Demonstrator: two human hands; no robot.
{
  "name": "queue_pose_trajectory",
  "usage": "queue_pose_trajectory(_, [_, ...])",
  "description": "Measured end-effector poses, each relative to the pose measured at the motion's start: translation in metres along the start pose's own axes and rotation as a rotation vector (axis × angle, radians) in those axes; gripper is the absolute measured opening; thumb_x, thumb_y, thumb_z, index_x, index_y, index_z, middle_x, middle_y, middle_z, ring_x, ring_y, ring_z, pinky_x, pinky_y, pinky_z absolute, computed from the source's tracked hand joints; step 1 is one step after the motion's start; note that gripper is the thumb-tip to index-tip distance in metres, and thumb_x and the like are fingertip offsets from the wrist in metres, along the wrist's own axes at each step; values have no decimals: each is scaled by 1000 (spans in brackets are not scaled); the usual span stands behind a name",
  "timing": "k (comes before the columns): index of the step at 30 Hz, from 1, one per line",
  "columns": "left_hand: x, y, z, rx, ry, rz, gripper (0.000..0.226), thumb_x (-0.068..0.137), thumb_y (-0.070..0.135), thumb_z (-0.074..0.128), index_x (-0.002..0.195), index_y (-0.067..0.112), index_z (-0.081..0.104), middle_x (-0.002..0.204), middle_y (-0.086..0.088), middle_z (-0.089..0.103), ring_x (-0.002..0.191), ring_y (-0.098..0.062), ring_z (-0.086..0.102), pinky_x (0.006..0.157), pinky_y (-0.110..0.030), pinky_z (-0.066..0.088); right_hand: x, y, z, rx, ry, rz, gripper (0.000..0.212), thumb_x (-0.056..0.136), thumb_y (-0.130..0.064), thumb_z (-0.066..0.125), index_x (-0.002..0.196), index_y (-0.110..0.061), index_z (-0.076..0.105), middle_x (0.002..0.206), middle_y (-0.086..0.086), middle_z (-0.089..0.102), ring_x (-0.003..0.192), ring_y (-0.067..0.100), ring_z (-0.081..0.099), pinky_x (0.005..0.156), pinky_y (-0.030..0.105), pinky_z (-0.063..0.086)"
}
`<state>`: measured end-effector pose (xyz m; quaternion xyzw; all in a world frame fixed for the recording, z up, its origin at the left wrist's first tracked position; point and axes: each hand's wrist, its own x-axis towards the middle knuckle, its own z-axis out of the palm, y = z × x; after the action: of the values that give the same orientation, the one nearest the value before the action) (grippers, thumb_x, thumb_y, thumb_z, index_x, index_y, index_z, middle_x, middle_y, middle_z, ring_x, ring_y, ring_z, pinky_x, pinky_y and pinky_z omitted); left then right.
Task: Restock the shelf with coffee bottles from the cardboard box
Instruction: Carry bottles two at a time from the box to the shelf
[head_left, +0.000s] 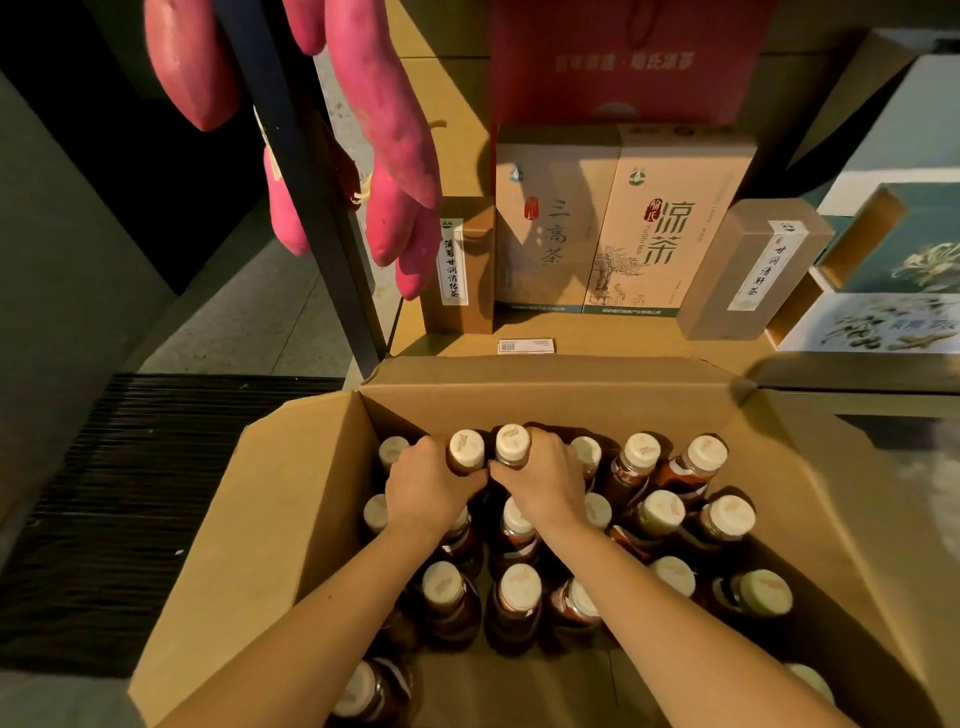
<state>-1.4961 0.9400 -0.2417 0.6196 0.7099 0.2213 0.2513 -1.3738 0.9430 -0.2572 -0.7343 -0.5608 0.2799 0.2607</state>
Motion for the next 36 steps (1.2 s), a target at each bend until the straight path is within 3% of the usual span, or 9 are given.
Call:
queue_pose_trajectory(5, [-12,6,-15,-68,162,91,24,74,35,76,88,18,66,84,4,69,79,-11,64,73,-32,55,-13,-13,-21,80,95,-97,32,75,-36,73,97,-15,62,99,1,69,98,19,63,80,35,52])
queue_pose_trajectory(9, [-25,14,-35,-267,253,239,18,74,29,77,88,23,66,81,14,66,78,1,61,71,-7,45,-26,-25,-38,138,166,-212,40,74,-40,73,105,-17,63,105,-2,69,104,16,61,90,38,51])
queue_pose_trajectory(11, [-32,23,-46,-355,301,294,23,75,26,76,95,24,66,88,16,66,86,4,61,77,-6,45,-31,-36,-48,207,184,-240,40,74,-39,74,104,-16,63,104,-2,68,103,14,61,90,38,51])
queue_pose_trajectory(13, [-35,32,-58,-417,329,316,23,75,27,76,96,26,66,90,15,68,88,2,63,79,-13,48,-36,-50,-61,292,191,-279,34,75,-34,75,100,-15,61,101,-3,67,98,9,60,88,28,50])
queue_pose_trajectory(16, [-35,49,-82,-488,352,335,20,75,29,75,91,34,63,83,23,65,85,6,62,74,-10,48,-42,-76,-83,376,195,-352,29,77,-29,74,97,-20,55,88,-13,59,86,1,55,73,6,41])
queue_pose_trajectory(21, [-31,70,-123,-502,407,355,33,79,34,71,103,12,67,93,3,70,89,-7,66,79,-21,53,-45,-122,-115,405,186,-500,28,79,-29,72,101,-21,55,88,-17,54,88,0,51,67,-2,37])
queue_pose_trajectory(24, [-35,80,-159,-451,444,392,25,83,35,67,98,16,65,91,6,68,84,-1,65,73,-13,52,-48,-154,-131,378,148,-581,35,82,-35,68,109,-16,57,96,-10,58,92,2,53,72,5,38])
queue_pose_trajectory(27, [-50,86,-199,-439,467,389,16,87,33,62,95,19,61,83,13,62,74,8,62,63,-3,47,-55,-190,-139,344,136,-633,42,82,-42,65,115,-16,57,103,-4,61,96,8,55,82,24,42])
queue_pose_trajectory(36, [-108,46,-313,-459,595,246,27,89,34,60,95,9,65,88,-4,66,82,-10,64,74,-20,48,-103,-290,-121,383,-147,-833,40,88,-37,60,117,-11,56,104,1,62,100,13,58,83,25,43])
